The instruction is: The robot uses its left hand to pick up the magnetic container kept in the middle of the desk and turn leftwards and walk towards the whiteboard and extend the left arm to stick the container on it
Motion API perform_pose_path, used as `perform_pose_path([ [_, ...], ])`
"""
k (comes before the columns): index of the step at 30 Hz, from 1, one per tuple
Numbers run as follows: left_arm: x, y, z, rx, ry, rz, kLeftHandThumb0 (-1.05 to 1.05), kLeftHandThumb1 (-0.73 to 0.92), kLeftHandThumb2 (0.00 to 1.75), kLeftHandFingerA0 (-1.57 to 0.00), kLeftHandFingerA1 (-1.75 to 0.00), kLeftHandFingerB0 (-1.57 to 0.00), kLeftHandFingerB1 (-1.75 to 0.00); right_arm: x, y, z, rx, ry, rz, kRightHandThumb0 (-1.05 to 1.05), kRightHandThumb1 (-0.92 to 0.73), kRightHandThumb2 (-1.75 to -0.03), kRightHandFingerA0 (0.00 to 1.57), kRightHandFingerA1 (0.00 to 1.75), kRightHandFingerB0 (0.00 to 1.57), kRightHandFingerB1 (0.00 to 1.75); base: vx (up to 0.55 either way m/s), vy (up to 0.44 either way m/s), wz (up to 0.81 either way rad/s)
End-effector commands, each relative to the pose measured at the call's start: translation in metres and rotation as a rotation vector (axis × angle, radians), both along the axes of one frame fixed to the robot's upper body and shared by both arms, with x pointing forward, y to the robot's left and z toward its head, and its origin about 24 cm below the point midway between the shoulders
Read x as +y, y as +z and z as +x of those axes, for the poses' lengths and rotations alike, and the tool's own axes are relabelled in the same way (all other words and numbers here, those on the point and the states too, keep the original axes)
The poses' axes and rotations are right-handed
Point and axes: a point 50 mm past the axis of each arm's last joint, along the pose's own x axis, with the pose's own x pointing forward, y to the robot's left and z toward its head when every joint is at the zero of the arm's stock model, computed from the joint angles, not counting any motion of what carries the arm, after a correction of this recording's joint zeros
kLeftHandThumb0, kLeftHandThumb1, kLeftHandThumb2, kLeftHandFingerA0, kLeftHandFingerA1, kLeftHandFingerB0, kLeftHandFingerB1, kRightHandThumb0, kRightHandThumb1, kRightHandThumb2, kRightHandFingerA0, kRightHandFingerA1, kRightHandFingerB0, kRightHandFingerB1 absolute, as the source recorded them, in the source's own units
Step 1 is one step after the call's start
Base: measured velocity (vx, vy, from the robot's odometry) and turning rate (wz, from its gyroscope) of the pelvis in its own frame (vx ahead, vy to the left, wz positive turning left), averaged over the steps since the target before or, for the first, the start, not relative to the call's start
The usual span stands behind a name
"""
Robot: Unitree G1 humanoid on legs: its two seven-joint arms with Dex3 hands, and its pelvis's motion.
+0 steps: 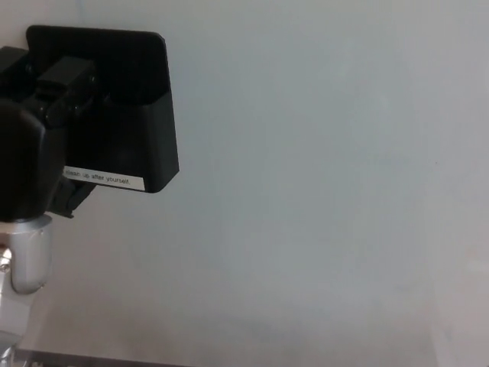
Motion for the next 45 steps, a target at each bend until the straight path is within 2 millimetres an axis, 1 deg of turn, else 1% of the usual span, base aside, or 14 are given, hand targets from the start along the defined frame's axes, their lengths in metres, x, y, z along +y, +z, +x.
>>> perform_pose_path([
  [1,0.008,0.015,0.012,-0.006,0.061,0.06,-0.02,0.31,1.2,-1.03,-1.56,-0.99,-1.32,-0.006,0.001,-0.005,0.034,-0.002,-0.02,-0.53,-0.82,-0.65,0.98,0.76,0.8,0.51,-0.01,0.089,0.03],
  [4,0.009,0.016,0.013,-0.007,0.065,0.072,-0.02,0.31,1.2,-1.03,-1.56,-0.99,-1.32,-0.005,0.0,-0.005,0.039,0.003,-0.02,-0.53,-0.82,-0.65,0.98,0.76,0.8,0.51,-0.02,0.089,0.02],
  [5,0.011,0.028,0.028,-0.028,0.067,0.126,0.01,0.27,1.17,-0.99,-1.6,-0.95,-1.41,-0.003,0.001,-0.006,0.021,0.016,-0.014,-0.49,-0.82,-0.65,0.96,0.75,0.77,0.51,-0.02,0.091,0.01],
  [8,0.015,0.036,0.038,-0.036,0.082,0.153,0.01,0.3,1.03,-0.89,-1.74,-0.83,-1.54,-0.002,0.002,-0.006,0.014,0.018,-0.011,-0.5,-0.82,-0.64,0.97,0.76,0.77,0.51,-0.03,0.093,0.03],
  [16,0.03,0.057,0.06,-0.021,0.149,0.233,-0.1,0.36,0.98,-0.9,-1.62,-0.86,-1.39,-0.011,0.004,-0.005,0.029,0.002,-0.031,-0.56,-0.81,-0.65,0.99,0.74,0.79,0.49,-0.04,0.096,0.02],
  [28,0.038,0.039,0.068,0.035,0.155,0.218,-0.04,0.36,0.86,-0.88,-1.73,-0.84,-1.44,-0.006,0.004,-0.001,0.009,0.038,-0.02,-0.49,-0.81,-0.65,0.97,0.73,0.76,0.49,-0.05,0.092,0.01],
  [30,0.041,0.015,0.071,0.122,0.183,0.242,0.01,0.36,0.73,-0.86,-1.69,-0.83,-1.46,-0.007,0.005,-0.004,-0.005,0.034,-0.027,-0.55,-0.82,-0.65,0.99,0.76,0.77,0.51,0.0,0.0,0.0],
  [39,0.044,0.009,0.077,0.146,0.217,0.248,-0.08,0.45,0.7,-0.85,-1.73,-0.79,-1.52,-0.01,0.007,-0.002,-0.007,0.022,-0.024,-0.51,-0.81,-0.65,0.98,0.77,0.79,0.5,0.0,0.0,0.0],
  [40,0.043,0.008,0.077,0.158,0.215,0.237,-0.13,0.45,0.74,-0.9,-1.43,-0.88,-0.96,-0.01,0.006,-0.002,-0.008,0.018,-0.025,-0.52,-0.81,-0.64,1.01,0.79,0.81,0.51,0.0,0.0,0.0],
  [41,0.042,0.007,0.077,0.169,0.215,0.23,-0.13,0.45,0.74,-0.9,-1.43,-0.88,-0.96,-0.01,0.006,-0.002,-0.007,0.016,-0.026,-0.52,-0.81,-0.64,1.01,0.79,0.81,0.51,0.0,0.0,0.0],
  [42,0.039,0.004,0.077,0.195,0.217,0.21,-0.26,0.48,0.63,-0.61,-0.75,-0.52,-0.49,-0.01,0.006,-0.003,-0.006,0.022,-0.03,-0.54,-0.81,-0.64,1.0,0.75,0.78,0.5,0.0,0.0,0.0],
  [43,0.036,0.001,0.075,0.215,0.22,0.194,-0.26,0.48,0.63,-0.61,-0.75,-0.52,-0.49,-0.009,0.006,-0.003,-0.007,0.031,-0.034,-0.54,-0.81,-0.64,1.0,0.75,0.78,0.5,0.0,0.0,0.0],
  [44,0.034,-0.002,0.074,0.237,0.228,0.19,-0.44,0.35,0.74,-0.39,-0.63,-0.31,-0.5,-0.009,0.007,-0.003,-0.006,0.033,-0.037,-0.54,-0.81,-0.64,1.01,0.74,0.78,0.5,0.0,0.0,0.0],
  [45,0.032,-0.003,0.073,0.245,0.232,0.189,-0.44,0.35,0.74,-0.39,-0.63,-0.31,-0.5,-0.009,0.007,-0.004,-0.006,0.033,-0.038,-0.54,-0.81,-0.64,1.01,0.74,0.78,0.5,0.0,0.0,0.0],
])
